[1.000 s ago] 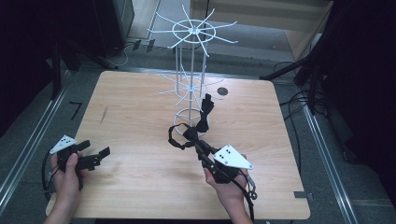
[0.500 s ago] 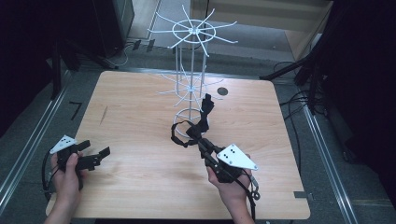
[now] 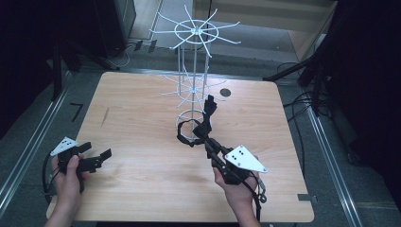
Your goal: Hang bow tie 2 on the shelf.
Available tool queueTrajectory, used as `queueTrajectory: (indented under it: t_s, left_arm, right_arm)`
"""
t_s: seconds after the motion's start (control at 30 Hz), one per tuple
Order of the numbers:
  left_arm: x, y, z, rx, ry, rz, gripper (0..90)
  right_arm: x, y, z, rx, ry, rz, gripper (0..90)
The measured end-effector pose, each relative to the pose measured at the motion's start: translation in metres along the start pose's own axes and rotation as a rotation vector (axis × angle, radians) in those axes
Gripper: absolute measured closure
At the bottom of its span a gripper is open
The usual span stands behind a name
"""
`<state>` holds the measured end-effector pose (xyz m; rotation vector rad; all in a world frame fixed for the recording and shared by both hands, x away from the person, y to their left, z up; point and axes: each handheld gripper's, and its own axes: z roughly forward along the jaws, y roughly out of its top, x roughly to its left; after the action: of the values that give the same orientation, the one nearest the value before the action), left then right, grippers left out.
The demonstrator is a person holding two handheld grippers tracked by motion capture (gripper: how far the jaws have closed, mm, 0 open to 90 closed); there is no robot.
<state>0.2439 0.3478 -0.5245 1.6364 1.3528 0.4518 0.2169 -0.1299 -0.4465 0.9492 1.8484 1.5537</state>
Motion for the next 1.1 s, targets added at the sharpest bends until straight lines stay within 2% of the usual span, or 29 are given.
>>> queueTrajectory:
  t_s: [0.57, 1.1]
  left_arm:
    - [0.0, 0.0, 0.0, 0.001, 0.0, 0.0, 0.0]
    - [0.0, 0.0, 0.0, 0.002, 0.0, 0.002, 0.0]
  right_arm:
    - [-0.007, 0.009, -0.011, -0.052, -0.024, 0.001, 78.4]
    - [-0.011, 0.015, -0.015, -0.075, -0.033, 0.008, 78.4]
